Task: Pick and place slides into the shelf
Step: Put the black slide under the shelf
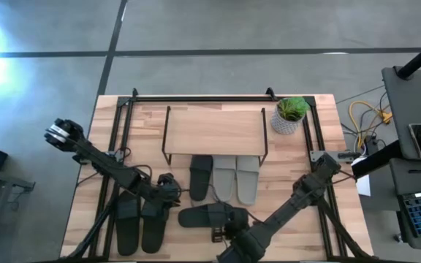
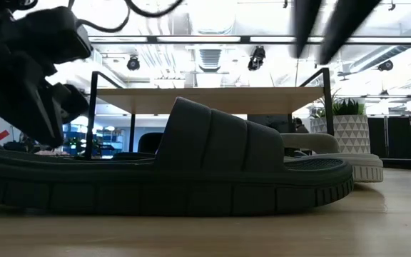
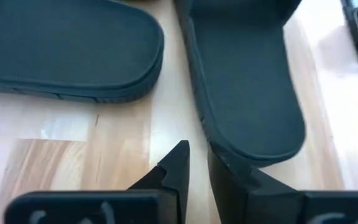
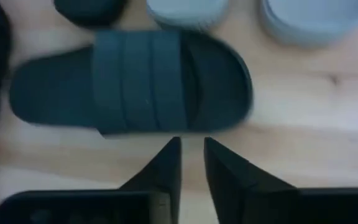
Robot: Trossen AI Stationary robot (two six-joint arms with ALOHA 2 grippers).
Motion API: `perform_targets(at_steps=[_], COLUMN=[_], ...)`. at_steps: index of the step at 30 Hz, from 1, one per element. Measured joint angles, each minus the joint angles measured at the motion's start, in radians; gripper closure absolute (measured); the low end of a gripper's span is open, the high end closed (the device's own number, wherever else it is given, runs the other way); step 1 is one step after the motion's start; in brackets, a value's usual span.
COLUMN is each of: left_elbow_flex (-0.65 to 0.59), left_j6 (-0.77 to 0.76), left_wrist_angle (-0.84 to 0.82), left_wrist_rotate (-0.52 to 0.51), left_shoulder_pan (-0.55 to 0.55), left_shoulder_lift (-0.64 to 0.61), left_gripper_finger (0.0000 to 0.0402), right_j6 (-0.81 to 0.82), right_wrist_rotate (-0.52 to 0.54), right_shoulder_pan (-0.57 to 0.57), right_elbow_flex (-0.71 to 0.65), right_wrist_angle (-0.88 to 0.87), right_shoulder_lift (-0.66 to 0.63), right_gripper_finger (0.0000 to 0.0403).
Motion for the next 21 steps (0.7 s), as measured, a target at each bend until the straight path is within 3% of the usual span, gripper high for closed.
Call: perform_targets(at_steps=[6,10,13,18,21], left_elbow_flex=[-0.002,-0.002,-0.003,-0.004,-0.005], left_j6=[-0.003,-0.004,-0.005,-0.007,-0.007], left_wrist_angle=[-0.008,-0.008,-0.013,-0.067,-0.122], left_wrist_rotate=[0.029,0.054,0.067,0.103,0.123], left_shoulder_pan=[-0.002,-0.003,-0.003,-0.003,-0.003], left_shoulder_lift=[-0.055,-0.095,-0.122,-0.165,-0.197], left_gripper_finger=[0.0359,0.0359,0.0359,0.0359,0.0359], right_j6=[0.005,0.013,-0.125,-0.662,-0.780], right_wrist_rotate=[0.099,0.346,0.495,0.452,0.381], right_shoulder_pan=[0.010,0.046,0.065,0.061,0.054], right_elbow_flex=[-0.050,-0.067,-0.067,-0.081,-0.083], right_wrist_angle=[0.093,0.319,0.592,1.118,1.228], right_shoulder_lift=[0.000,-0.007,-0.012,-0.012,-0.013], right_gripper_finger=[0.0274,0.0243,0.0233,0.0232,0.0232])
